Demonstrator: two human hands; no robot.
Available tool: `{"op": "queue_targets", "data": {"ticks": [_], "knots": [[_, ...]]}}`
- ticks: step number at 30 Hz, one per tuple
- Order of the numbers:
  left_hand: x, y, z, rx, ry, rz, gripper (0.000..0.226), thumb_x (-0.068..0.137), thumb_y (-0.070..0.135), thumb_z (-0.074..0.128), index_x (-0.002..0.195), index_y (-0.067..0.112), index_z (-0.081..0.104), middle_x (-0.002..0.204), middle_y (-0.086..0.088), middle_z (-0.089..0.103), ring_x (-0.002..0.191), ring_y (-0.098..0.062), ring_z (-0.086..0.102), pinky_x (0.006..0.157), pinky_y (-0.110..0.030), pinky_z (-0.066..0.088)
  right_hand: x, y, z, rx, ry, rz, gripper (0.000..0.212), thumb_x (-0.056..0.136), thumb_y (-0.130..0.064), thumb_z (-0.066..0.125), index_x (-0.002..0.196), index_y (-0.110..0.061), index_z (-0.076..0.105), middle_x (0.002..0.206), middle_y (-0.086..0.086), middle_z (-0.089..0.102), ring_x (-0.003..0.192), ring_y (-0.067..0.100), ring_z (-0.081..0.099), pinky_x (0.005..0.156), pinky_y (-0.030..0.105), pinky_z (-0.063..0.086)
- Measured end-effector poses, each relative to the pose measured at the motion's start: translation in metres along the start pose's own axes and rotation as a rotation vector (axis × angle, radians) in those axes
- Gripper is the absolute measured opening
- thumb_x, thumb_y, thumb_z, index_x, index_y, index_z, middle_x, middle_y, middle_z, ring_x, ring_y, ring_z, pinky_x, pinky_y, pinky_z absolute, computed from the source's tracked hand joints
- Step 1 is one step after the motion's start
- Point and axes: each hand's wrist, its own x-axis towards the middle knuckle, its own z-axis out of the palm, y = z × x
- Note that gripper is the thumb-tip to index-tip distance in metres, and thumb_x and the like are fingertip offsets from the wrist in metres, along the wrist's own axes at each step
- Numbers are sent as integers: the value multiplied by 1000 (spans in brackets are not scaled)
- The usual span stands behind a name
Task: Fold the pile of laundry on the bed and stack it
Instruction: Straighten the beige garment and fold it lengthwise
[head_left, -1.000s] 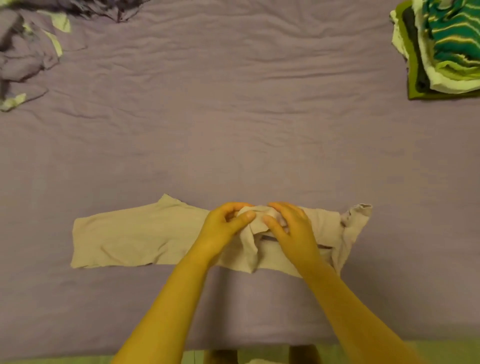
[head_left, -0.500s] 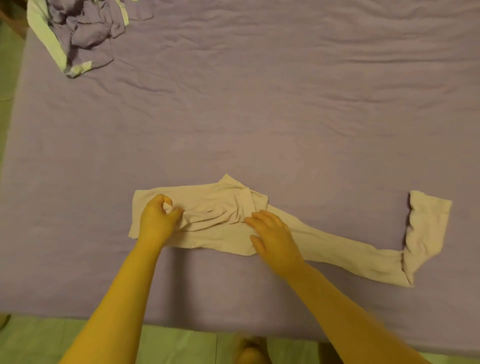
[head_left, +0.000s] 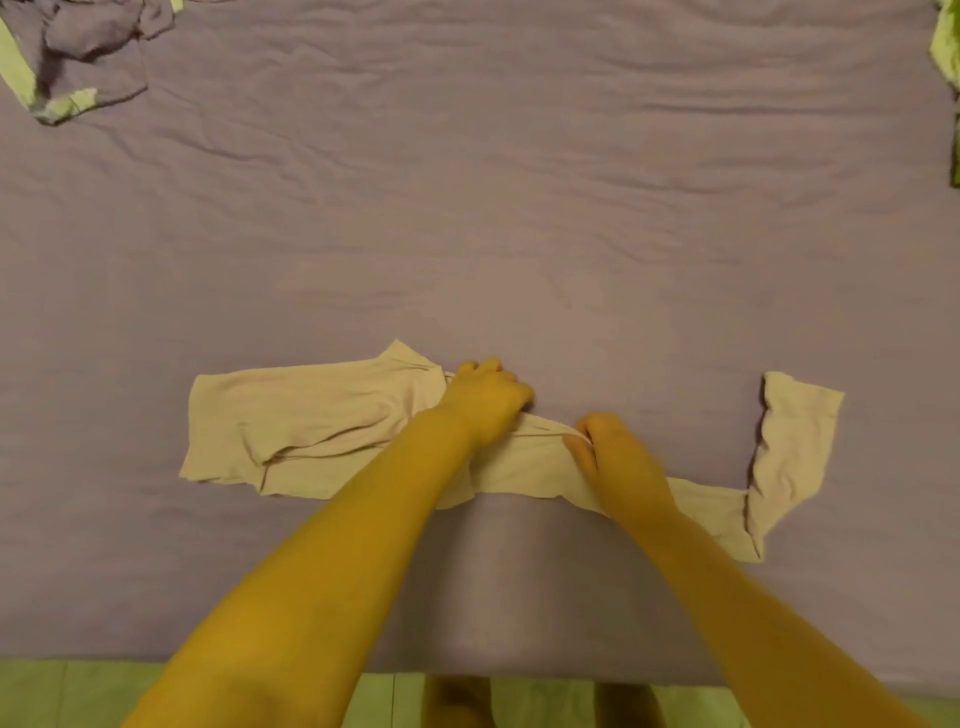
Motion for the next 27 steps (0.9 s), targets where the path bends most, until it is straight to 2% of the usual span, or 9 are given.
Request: {"op": "queue_targets", "data": {"ticks": [4, 6, 9, 13, 16, 18, 20, 24, 27], "knots": [[4, -10, -4, -186, -68, -63, 16, 93, 28, 53, 106, 22, 59, 110, -4, 60, 114, -26, 43, 90, -35, 34, 1, 20, -18, -14, -147, -106, 23, 95, -45, 48, 100, -23, 49, 75, -9, 51, 72, 19, 54, 65, 35, 41], [7, -10, -3, -297, -23, -136, 16, 96, 28, 49, 106, 17, 54, 105, -6, 61, 104, -26, 50, 81, -32, 34, -2, 37, -30, -45, -184, -156, 25, 92, -49, 50, 93, -25, 55, 77, -9, 53, 72, 14, 50, 67, 31, 38], [11, -6, 0, -271, -86, -175, 21, 97, 32, 48, 112, 17, 52, 107, -3, 62, 101, -25, 56, 83, -33, 29, -5, 61, -39, -281, -208, -239, 29, 92, -48, 48, 96, -21, 60, 96, -4, 57, 93, 17, 51, 78, 29, 29], [23, 16, -2, -192, -186, -72, 30, 90, 44, 57, 116, 29, 59, 109, 5, 63, 107, -21, 54, 89, -35, 31, -8, 83, -50, -380, -17, -234, 39, 94, -55, 43, 94, -18, 54, 85, 2, 64, 81, 25, 58, 70, 28, 22], [34, 40, -7, -231, -193, -10, 40, 90, 45, 59, 124, 25, 59, 117, 1, 63, 110, -23, 54, 87, -33, 36, -6, 96, -55, -481, 102, -368, 36, 89, -51, 57, 89, -17, 68, 78, 1, 67, 84, 27, 63, 91, 37, 34], [42, 57, -10, -280, -210, 2, 45, 91, 41, 59, 131, 19, 54, 121, -3, 61, 111, -25, 54, 87, -31, 39, -5, 110, -65, -576, 188, -419, 20, 77, -33, 77, 87, -15, 74, 87, 3, 72, 96, 28, 67, 93, 53, 46], [48, 72, -10, -344, -224, -11, 45, 92, 37, 58, 131, 14, 53, 121, -5, 60, 110, -25, 54, 86, -30, 39, -4, 130, -78, -654, 207, -364, 41, 62, -22, 88, 99, -15, 75, 108, 10, 71, 102, 31, 66, 86, 59, 48], [54, 91, -13, -502, -226, -31, 27, 90, 33, 64, 109, 13, 65, 96, -1, 61, 92, -20, 55, 76, -25, 39, -6, 162, -97, -700, 111, -238, 62, 63, -34, 87, 119, -17, 67, 125, 13, 63, 97, 32, 66, 80, 47, 52], [57, 101, -14, -566, -267, -36, 11, 89, 30, 66, 93, 20, 65, 81, 6, 56, 78, -14, 51, 70, -23, 40, -4, 176, -103, -698, 100, -233, 64, 70, -38, 82, 126, -16, 61, 134, 16, 55, 115, 36, 58, 90, 49, 46]]}}
